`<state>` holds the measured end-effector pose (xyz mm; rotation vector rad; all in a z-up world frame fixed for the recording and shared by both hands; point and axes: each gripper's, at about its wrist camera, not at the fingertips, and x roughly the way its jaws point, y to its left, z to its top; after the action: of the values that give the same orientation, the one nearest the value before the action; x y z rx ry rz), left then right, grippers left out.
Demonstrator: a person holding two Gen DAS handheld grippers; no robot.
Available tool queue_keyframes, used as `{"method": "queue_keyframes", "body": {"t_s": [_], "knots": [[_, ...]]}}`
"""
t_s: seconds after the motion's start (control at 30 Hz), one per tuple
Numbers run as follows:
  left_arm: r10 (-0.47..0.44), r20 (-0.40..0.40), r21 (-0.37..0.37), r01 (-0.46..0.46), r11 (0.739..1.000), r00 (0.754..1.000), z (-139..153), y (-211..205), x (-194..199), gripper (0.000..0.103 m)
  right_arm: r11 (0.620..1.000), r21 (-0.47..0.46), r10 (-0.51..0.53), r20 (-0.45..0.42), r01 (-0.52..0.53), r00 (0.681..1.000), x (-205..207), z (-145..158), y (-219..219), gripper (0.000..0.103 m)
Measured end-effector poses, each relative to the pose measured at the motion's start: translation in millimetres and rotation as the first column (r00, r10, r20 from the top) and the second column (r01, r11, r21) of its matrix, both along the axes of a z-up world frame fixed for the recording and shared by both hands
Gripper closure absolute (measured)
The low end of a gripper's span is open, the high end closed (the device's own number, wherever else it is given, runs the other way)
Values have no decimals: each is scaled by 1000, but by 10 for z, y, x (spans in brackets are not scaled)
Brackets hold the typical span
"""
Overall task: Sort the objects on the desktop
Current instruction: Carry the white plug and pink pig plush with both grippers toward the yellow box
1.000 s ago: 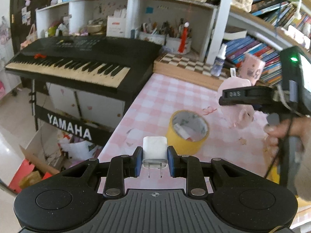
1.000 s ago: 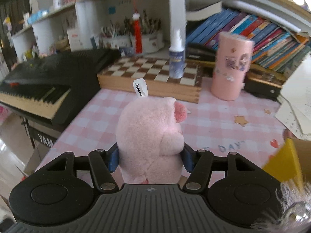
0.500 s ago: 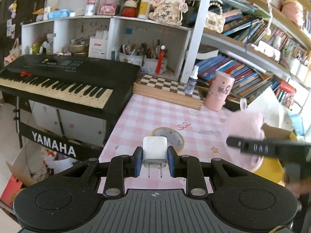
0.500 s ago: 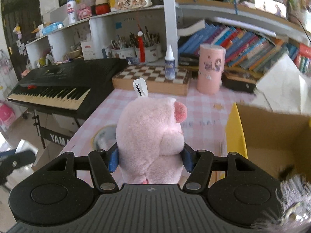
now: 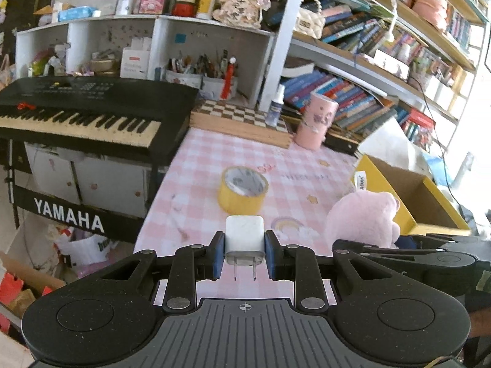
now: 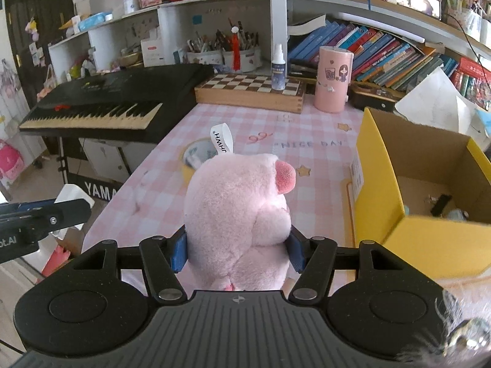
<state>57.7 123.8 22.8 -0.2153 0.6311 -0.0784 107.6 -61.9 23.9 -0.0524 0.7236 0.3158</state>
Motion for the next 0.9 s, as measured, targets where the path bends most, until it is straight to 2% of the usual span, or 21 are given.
{"method": "queue_keyframes", "body": {"t_s": [0.2, 0.57, 0.9], "knots": [[-54, -16, 0, 54, 999, 998, -51, -28, -224, 78, 999, 3, -37, -28, 37, 999, -342, -70, -18, 44], [-192, -31, 12, 193, 981, 981, -90, -227, -443, 78, 982, 34, -181, -80, 184, 980, -802, -156, -260, 44], [-347, -40, -2, 347, 938, 937, -125, -572, -445, 78, 945, 31, -320, -121, 326, 940, -1077, -190, -628, 44]]}}
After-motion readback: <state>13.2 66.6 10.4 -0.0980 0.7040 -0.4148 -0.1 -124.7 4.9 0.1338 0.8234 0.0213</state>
